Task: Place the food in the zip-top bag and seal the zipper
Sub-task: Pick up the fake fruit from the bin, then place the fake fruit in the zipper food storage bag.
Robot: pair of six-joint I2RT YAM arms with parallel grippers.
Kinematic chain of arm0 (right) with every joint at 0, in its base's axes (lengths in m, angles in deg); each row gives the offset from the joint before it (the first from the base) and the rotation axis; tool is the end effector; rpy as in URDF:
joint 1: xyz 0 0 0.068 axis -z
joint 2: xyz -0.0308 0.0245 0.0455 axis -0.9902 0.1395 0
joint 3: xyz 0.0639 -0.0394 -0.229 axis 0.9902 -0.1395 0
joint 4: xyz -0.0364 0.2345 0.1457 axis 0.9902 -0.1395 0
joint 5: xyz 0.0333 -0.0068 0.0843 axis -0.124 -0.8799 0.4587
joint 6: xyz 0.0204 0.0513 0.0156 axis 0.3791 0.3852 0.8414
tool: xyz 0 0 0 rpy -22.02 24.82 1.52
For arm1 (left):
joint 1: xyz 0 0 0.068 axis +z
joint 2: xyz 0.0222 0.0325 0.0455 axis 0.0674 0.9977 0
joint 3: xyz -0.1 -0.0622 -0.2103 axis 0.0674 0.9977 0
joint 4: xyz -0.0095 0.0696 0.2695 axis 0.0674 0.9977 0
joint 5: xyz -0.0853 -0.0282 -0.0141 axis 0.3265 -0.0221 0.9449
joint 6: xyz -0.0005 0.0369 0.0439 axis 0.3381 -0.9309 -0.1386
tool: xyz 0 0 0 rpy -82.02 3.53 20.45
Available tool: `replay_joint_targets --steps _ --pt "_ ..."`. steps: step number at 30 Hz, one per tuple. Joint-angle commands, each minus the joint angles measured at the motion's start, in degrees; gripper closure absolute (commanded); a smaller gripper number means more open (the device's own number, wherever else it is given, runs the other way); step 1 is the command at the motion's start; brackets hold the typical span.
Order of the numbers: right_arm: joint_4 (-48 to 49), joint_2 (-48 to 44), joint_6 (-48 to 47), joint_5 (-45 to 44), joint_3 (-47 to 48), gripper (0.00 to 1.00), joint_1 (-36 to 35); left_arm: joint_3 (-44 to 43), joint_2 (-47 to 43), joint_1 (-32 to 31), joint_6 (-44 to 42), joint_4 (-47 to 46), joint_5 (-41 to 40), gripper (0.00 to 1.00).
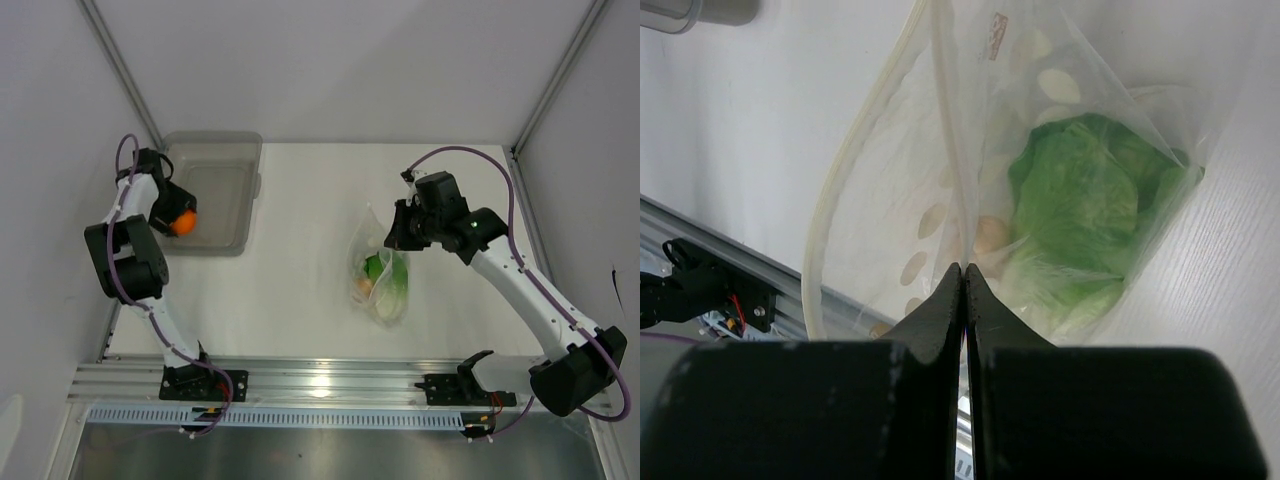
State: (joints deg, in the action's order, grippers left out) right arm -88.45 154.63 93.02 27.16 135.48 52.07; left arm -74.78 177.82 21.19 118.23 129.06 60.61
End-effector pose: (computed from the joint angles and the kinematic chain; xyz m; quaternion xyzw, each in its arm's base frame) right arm 0.2504 0.1509 0.3159 -0.0911 0.9170 0.2283 0.3142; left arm 0.3906 0.1251 0.1719 -0.4939 0.8532 0.0015 0.1674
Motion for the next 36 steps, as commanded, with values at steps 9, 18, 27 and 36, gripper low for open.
replay_joint_targets --steps 9,18,27,36 --pt "-0.7 0.7 1.8 -1.7 2.8 1.0 0.6 5.0 -22.8 -16.6 1.4 -5.5 10.8 0.69" --pt "-1.1 0.9 2.8 -1.3 2.8 1.0 0.5 12.8 -35.6 -41.6 -2.8 -13.4 15.0 0.67" --pt "-1.2 0.9 3.4 -1.6 2.4 1.0 0.5 10.7 -38.0 -55.4 -7.5 -19.4 24.4 0.65" --pt "-1.6 0.4 3.4 -1.3 3.1 1.0 0.3 10.7 -33.0 -62.9 -7.2 -22.6 26.1 0.63"
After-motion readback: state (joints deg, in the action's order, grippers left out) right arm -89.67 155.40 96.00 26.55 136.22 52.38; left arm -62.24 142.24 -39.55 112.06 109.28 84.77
